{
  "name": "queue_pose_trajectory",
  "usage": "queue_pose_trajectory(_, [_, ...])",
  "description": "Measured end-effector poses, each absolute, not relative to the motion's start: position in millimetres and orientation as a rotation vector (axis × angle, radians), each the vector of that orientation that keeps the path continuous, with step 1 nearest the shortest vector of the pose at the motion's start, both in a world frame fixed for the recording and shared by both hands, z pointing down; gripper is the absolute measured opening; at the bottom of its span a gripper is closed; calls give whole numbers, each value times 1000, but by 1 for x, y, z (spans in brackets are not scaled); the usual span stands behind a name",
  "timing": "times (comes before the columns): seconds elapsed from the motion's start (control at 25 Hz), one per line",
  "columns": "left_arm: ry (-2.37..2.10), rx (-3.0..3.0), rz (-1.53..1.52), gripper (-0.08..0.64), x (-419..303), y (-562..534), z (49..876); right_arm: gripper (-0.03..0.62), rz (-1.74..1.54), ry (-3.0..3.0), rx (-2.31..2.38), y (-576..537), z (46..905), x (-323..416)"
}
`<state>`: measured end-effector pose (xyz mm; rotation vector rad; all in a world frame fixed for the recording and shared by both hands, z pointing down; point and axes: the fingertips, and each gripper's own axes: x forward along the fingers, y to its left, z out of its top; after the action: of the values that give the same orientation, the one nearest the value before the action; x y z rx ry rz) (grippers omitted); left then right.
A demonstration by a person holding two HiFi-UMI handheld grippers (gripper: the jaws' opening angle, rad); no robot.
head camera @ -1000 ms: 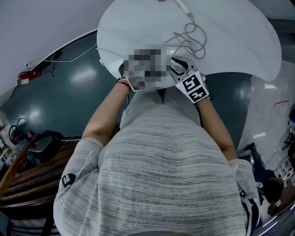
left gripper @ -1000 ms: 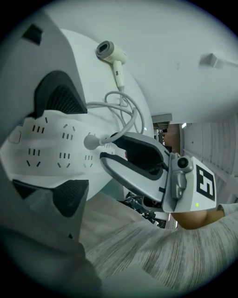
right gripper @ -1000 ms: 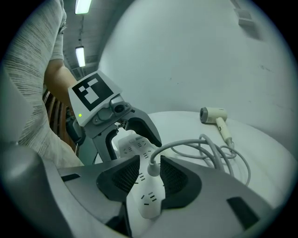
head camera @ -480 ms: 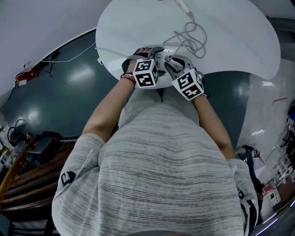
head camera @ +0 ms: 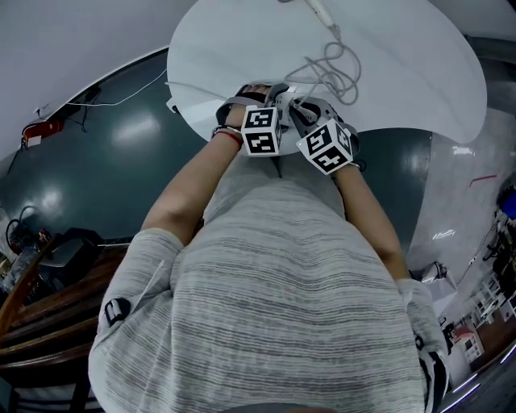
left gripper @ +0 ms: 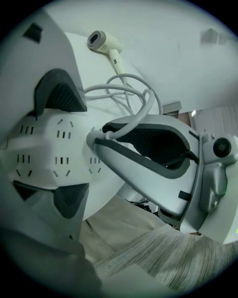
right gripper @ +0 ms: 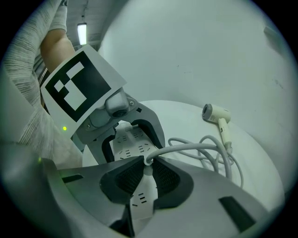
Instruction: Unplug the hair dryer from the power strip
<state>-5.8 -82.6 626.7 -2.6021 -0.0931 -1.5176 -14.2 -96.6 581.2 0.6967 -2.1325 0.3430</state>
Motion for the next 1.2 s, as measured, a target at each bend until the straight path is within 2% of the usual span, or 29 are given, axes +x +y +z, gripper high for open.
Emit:
queue_pose_trajectory(0.56, [-95,-2608,-1565,462,-3,-82,631,57,359,-2066,732,-95,579,-12])
queue_pose_trajectory(0.8, [-94,-2615,-1574,462,-1,-82,631,55,518,-2056,727,-102,577,-9])
queue_pose_trajectory(1.04, [-99,-2606,-1581,463,-1,-81,632,54,399,-2013,714,-93,576,-10])
queue_pose_trajectory(1.2, [-88,-2618,-1581,463,-1,-82,631,54,500,-2032,683,-101,575,-9])
